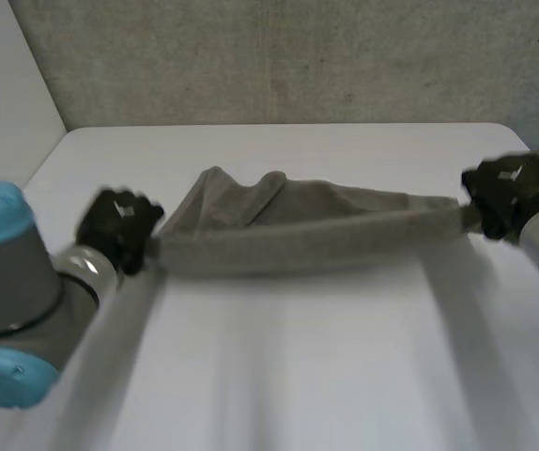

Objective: Fold the towel.

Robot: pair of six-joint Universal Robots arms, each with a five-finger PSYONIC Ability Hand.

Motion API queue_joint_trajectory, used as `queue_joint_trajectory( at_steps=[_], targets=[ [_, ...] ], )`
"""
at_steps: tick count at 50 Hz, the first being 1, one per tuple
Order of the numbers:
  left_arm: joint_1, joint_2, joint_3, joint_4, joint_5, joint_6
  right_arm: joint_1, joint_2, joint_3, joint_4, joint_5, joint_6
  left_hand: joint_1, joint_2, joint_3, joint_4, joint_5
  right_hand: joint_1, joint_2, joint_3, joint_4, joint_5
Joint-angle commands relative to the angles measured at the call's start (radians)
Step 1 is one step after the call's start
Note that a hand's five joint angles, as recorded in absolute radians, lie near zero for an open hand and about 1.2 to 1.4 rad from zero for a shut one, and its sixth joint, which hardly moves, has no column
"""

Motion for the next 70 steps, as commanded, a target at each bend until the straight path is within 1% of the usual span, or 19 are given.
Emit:
queue_joint_trajectory(
  at_steps=[1,5,12,15,24,27,29,30,32,33,35,36,38,41,47,52,58,64,70],
  targets=[
    [0.036,0.244,0.102,-0.007,0.007,-0.008,-0.003,-0.206,-0.113,0.050,-0.054,-0.019,-0.066,-0.116,-0.146,-0.124,-0.268,0.066,0.089,0.047,0.052,0.068],
    [0.036,0.341,0.181,-0.060,0.010,-0.011,-0.016,-0.264,-0.260,0.225,-0.094,-0.029,-0.066,-0.116,-0.146,-0.124,-0.268,0.066,0.089,0.047,0.052,0.068],
    [0.041,0.333,0.248,-0.150,0.010,-0.008,-0.093,-0.197,-0.371,0.428,-0.106,-0.129,-0.066,-0.116,-0.146,-0.124,-0.268,0.066,0.089,0.047,0.052,0.068],
    [0.044,0.210,0.260,-0.177,0.014,0.000,-0.076,-0.094,-0.406,0.443,-0.092,-0.228,-0.066,-0.116,-0.146,-0.124,-0.268,0.066,0.089,0.047,0.052,0.068],
    [0.030,-0.071,0.394,-0.166,0.009,0.069,-0.012,0.112,-0.468,0.403,-0.094,-0.276,-0.066,-0.116,-0.146,-0.124,-0.268,0.066,0.089,0.047,0.052,0.068],
    [0.030,-0.115,0.438,-0.157,0.009,0.100,0.022,0.191,-0.489,0.323,-0.094,-0.315,-0.066,-0.116,-0.146,-0.124,-0.268,0.066,0.089,0.047,0.052,0.068],
    [0.029,-0.191,0.545,-0.110,-0.003,0.152,0.051,0.258,-0.515,0.198,-0.084,-0.371,-0.066,-0.116,-0.146,-0.124,-0.268,0.066,0.089,0.047,0.052,0.068],
    [0.029,-0.191,0.545,-0.110,-0.003,0.152,0.051,0.259,-0.515,0.198,-0.084,-0.371,-0.066,-0.116,-0.146,-0.124,-0.268,0.066,0.089,0.047,0.052,0.068],
    [0.027,-0.220,0.634,-0.041,-0.003,0.153,0.069,0.292,-0.546,0.018,-0.065,-0.414,-0.066,-0.116,-0.146,-0.124,-0.268,0.066,0.089,0.047,0.052,0.068],
    [0.027,-0.220,0.634,-0.041,-0.003,0.153,0.070,0.293,-0.546,0.017,-0.065,-0.414,-0.066,-0.116,-0.146,-0.124,-0.268,0.066,0.089,0.047,0.052,0.068],
    [0.029,-0.214,0.684,0.066,-0.005,0.118,0.085,0.291,-0.555,-0.231,-0.051,-0.411,-0.066,-0.116,-0.146,-0.124,-0.268,0.066,0.089,0.047,0.052,0.068],
    [0.029,-0.214,0.685,0.067,-0.005,0.118,0.085,0.291,-0.555,-0.232,-0.051,-0.411,-0.066,-0.116,-0.146,-0.124,-0.268,0.066,0.089,0.047,0.052,0.068],
    [0.030,-0.169,0.700,0.174,-0.008,0.048,0.089,0.282,-0.529,-0.485,-0.040,-0.388,-0.066,-0.116,-0.146,-0.124,-0.268,0.066,0.089,0.047,0.052,0.068],
    [0.036,-0.106,0.700,0.223,-0.023,-0.023,0.120,0.227,-0.483,-0.607,-0.040,-0.323,-0.066,-0.116,-0.146,-0.124,-0.268,0.066,0.089,0.047,0.052,0.068],
    [0.042,-0.062,0.671,0.217,-0.037,-0.110,0.131,0.167,-0.451,-0.533,-0.038,-0.239,-0.066,-0.116,-0.146,-0.124,-0.268,0.066,0.089,0.047,0.052,0.068],
    [0.045,-0.058,0.532,0.185,-0.022,-0.121,0.131,0.164,-0.437,-0.234,-0.049,-0.177,-0.066,-0.116,-0.146,-0.124,-0.268,0.066,0.089,0.047,0.052,0.068],
    [0.065,-0.046,0.287,0.183,0.000,-0.121,0.129,0.168,-0.338,-0.013,-0.058,-0.169,-0.066,-0.116,-0.146,-0.124,-0.268,0.066,0.089,0.047,0.052,0.068],
    [0.068,-0.041,0.097,0.193,0.046,-0.107,0.126,0.185,-0.210,0.038,-0.058,-0.163,-0.066,-0.116,-0.146,-0.124,-0.268,0.066,0.089,0.047,0.052,0.068],
    [0.090,-0.042,-0.067,0.214,0.102,-0.061,0.126,0.292,-0.098,0.027,-0.057,-0.161,-0.066,-0.116,-0.146,-0.124,-0.268,0.066,0.089,0.047,0.052,0.068]
  ],
)
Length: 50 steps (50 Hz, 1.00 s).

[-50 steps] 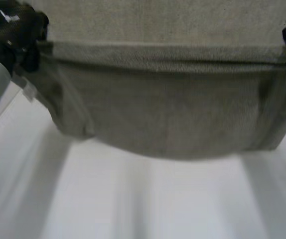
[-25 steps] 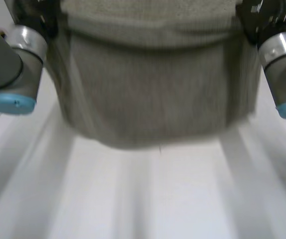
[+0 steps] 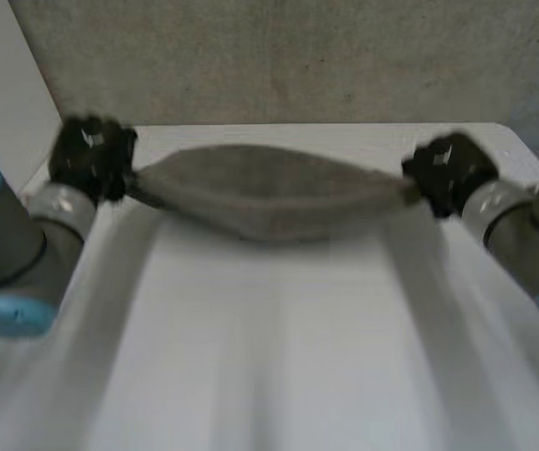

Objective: Fold the towel.

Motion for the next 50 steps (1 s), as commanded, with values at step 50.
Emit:
queue_joint_trajectory(
  at_steps=[50],
  targets=[
    [0.043,0.058,-0.216,0.033,0.060,0.100,-0.156,-0.037,0.297,0.112,-0.044,0.122,-0.072,-0.125,-0.153,-0.124,-0.291,-0.456,-0.439,-0.477,-0.474,-0.459]
  ],
)
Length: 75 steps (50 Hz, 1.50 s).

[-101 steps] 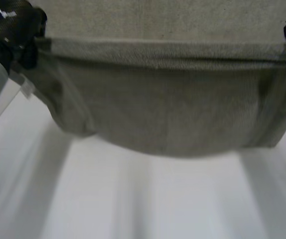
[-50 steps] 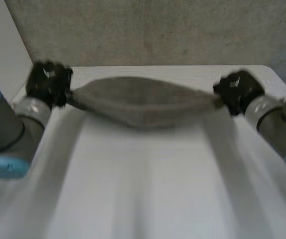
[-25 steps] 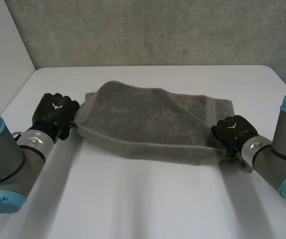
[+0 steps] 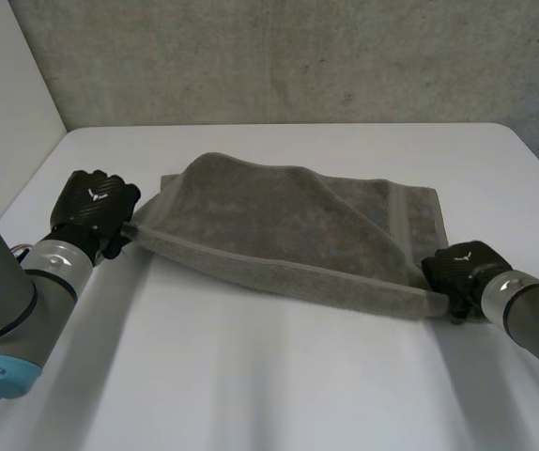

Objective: Fold the towel.

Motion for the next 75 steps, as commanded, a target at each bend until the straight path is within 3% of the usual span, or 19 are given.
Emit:
queue_joint_trajectory(
  at_steps=[1,12,17,19,21,37,39,41,42,43,57,75],
  targets=[
    [0.000,0.004,-0.006,-0.006,0.000,0.000,-0.033,-0.059,0.024,0.041,-0.043,0.002,-0.072,-0.125,-0.154,-0.124,-0.291,-0.030,-0.031,-0.030,-0.030,-0.024],
    [-0.011,0.029,-0.026,-0.006,0.000,0.000,-0.035,-0.066,0.036,0.081,-0.102,0.022,-0.072,-0.125,-0.154,-0.124,-0.291,-0.136,-0.137,-0.136,-0.136,-0.130],
    [-0.011,0.033,-0.029,-0.006,0.000,0.000,-0.038,-0.064,0.038,0.081,-0.119,0.037,-0.072,-0.125,-0.154,-0.124,-0.291,0.014,0.013,0.014,0.014,0.020],
    [-0.011,0.032,-0.029,-0.006,0.000,0.000,-0.038,-0.061,0.038,0.081,-0.126,0.037,-0.072,-0.125,-0.154,-0.124,-0.291,0.396,0.395,0.396,0.396,0.402],
    [-0.010,0.032,-0.029,-0.007,0.002,0.000,-0.039,-0.061,0.036,0.081,-0.129,0.037,-0.072,-0.125,-0.154,-0.124,-0.291,0.490,0.490,0.490,0.491,0.496],
    [0.012,0.135,-0.059,-0.023,0.002,0.000,-0.088,-0.190,0.094,0.072,-0.137,0.028,-0.072,-0.125,-0.154,-0.124,-0.291,0.491,0.490,0.491,0.492,0.497],
    [0.010,0.133,-0.064,-0.021,0.004,0.000,-0.088,-0.188,0.113,0.055,-0.142,0.032,-0.072,-0.125,-0.154,-0.124,-0.291,0.422,0.421,0.422,0.422,0.428],
    [0.007,0.127,-0.064,-0.021,0.002,0.002,-0.091,-0.199,0.165,-0.029,-0.197,0.041,-0.072,-0.125,-0.154,-0.124,-0.291,-0.048,-0.049,-0.049,-0.048,-0.043],
    [0.007,0.127,-0.064,-0.021,0.002,0.002,-0.091,-0.199,0.165,-0.030,-0.197,0.041,-0.072,-0.125,-0.154,-0.124,-0.291,-0.051,-0.052,-0.051,-0.050,-0.045],
    [0.006,0.122,-0.064,-0.021,0.002,0.003,-0.093,-0.204,0.189,-0.069,-0.217,0.041,-0.072,-0.125,-0.154,-0.124,-0.291,-0.254,-0.255,-0.254,-0.254,-0.248],
    [0.004,0.078,-0.036,-0.021,0.002,0.003,-0.108,-0.207,0.346,-0.184,-0.269,0.083,-0.072,-0.125,-0.154,-0.124,-0.291,-0.350,-0.351,-0.350,-0.350,-0.344],
    [0.003,0.075,-0.042,-0.019,0.002,0.002,-0.111,-0.110,0.358,-0.274,-0.303,0.069,-0.072,-0.125,-0.154,-0.124,-0.291,-0.324,-0.325,-0.324,-0.323,-0.318]
  ],
)
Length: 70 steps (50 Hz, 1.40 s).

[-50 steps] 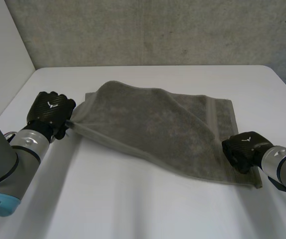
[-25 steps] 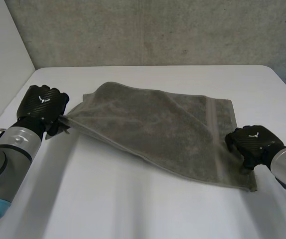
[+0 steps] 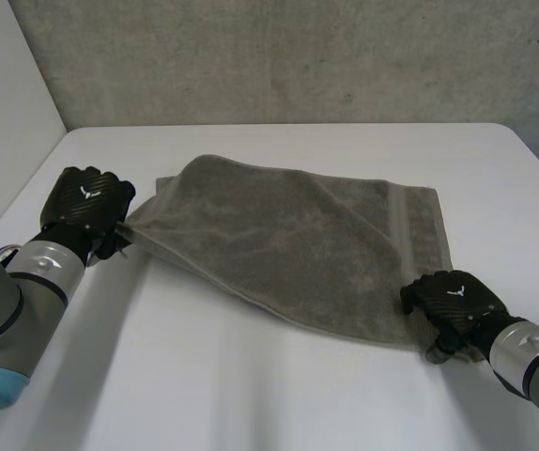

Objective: Fold the towel.

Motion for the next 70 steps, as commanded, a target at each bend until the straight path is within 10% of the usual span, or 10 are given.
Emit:
queue_joint_trajectory(
  at_steps=[1,25,62,70],
  targets=[
    [0.000,-0.001,-0.001,0.000,0.000,0.000,-0.001,0.031,-0.009,-0.008,0.005,-0.012,-0.072,-0.125,-0.154,-0.124,-0.291,-0.014,-0.073,-0.025,-0.018,0.008],
    [0.000,-0.016,0.000,0.008,0.000,-0.002,-0.002,0.083,-0.054,-0.059,0.032,-0.015,-0.072,-0.125,-0.154,-0.124,-0.291,0.364,0.305,0.353,0.361,0.387],
    [-0.002,-0.016,0.002,0.008,0.000,0.000,-0.004,0.085,-0.060,0.039,0.031,-0.031,-0.072,-0.125,-0.154,-0.124,-0.291,0.197,0.138,0.187,0.194,0.220],
    [-0.002,-0.016,0.002,0.008,0.000,0.000,-0.004,0.085,-0.064,0.033,0.031,-0.029,-0.072,-0.125,-0.154,-0.124,-0.291,0.720,0.661,0.709,0.716,0.742]
  ],
)
